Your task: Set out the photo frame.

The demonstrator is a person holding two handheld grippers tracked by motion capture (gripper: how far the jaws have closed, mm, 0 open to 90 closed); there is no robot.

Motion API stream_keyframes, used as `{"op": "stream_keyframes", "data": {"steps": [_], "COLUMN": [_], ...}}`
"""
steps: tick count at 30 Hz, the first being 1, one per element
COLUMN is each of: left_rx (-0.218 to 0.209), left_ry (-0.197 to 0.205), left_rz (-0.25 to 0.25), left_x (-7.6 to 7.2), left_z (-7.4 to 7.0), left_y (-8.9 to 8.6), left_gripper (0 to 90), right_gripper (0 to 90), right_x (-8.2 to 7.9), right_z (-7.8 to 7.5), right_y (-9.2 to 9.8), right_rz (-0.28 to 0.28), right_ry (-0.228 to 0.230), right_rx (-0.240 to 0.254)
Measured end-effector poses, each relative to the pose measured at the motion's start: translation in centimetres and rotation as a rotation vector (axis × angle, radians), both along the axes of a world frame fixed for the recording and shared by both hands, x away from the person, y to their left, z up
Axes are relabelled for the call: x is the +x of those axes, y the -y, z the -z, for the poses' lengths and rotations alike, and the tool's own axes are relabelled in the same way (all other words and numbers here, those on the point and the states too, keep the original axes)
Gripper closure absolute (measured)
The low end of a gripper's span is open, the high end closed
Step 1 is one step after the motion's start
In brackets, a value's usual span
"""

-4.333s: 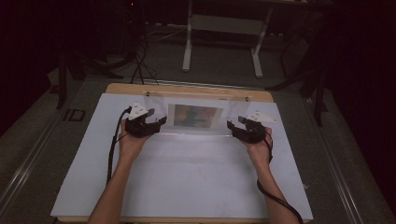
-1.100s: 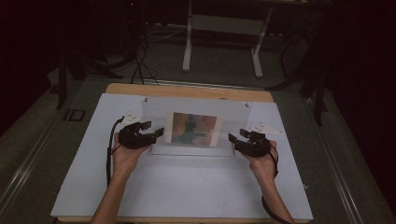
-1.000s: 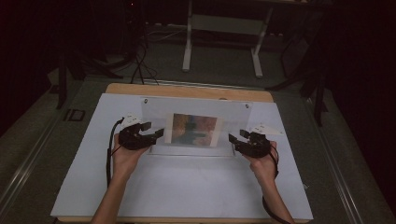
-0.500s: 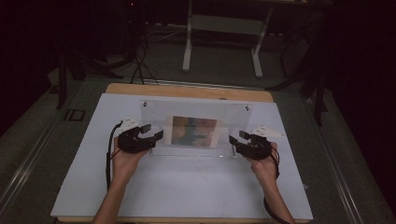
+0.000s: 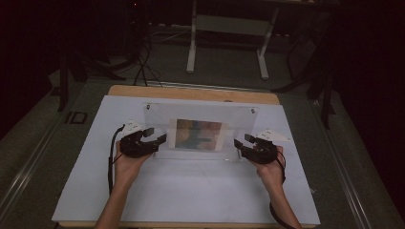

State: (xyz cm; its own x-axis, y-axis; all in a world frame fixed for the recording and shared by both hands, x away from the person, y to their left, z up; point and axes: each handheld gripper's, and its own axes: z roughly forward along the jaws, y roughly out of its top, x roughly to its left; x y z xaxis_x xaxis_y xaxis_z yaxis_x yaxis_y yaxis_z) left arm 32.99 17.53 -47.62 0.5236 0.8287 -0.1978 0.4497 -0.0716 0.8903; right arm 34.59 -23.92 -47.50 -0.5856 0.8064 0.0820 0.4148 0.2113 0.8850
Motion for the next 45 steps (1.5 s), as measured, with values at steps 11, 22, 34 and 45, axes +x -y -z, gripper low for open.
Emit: {"op": "stream_keyframes", "data": {"steps": [11, 22, 34, 45], "left_rx": [-0.010, -0.043, -0.036, -0.030], "left_ry": [0.001, 0.012, 0.026, 0.033], "left_rz": [-0.019, -0.030, -0.031, -0.043], "left_x": [-0.2, -0.8, -1.4, -1.8], "left_z": [0.1, -0.7, -1.7, -2.2], "left_y": [-0.3, -1.4, -2.4, -3.3], "left_gripper": [33.6, 33.7, 33.8, 34.2], "right_gripper": [39.0, 34.9, 34.3, 34.2], "right_x": [0.2, 0.4, 0.0, 0.0], "right_z": [0.3, -0.4, -1.7, -2.1], "right_y": [-0.3, 0.4, 1.4, 3.0], "right_rz": [-0.018, -0.068, -0.071, -0.055], "right_ry": [-0.024, -0.062, -0.053, -0.065], "right_rx": [-0.060, -0.041, -0.028, -0.006]}}
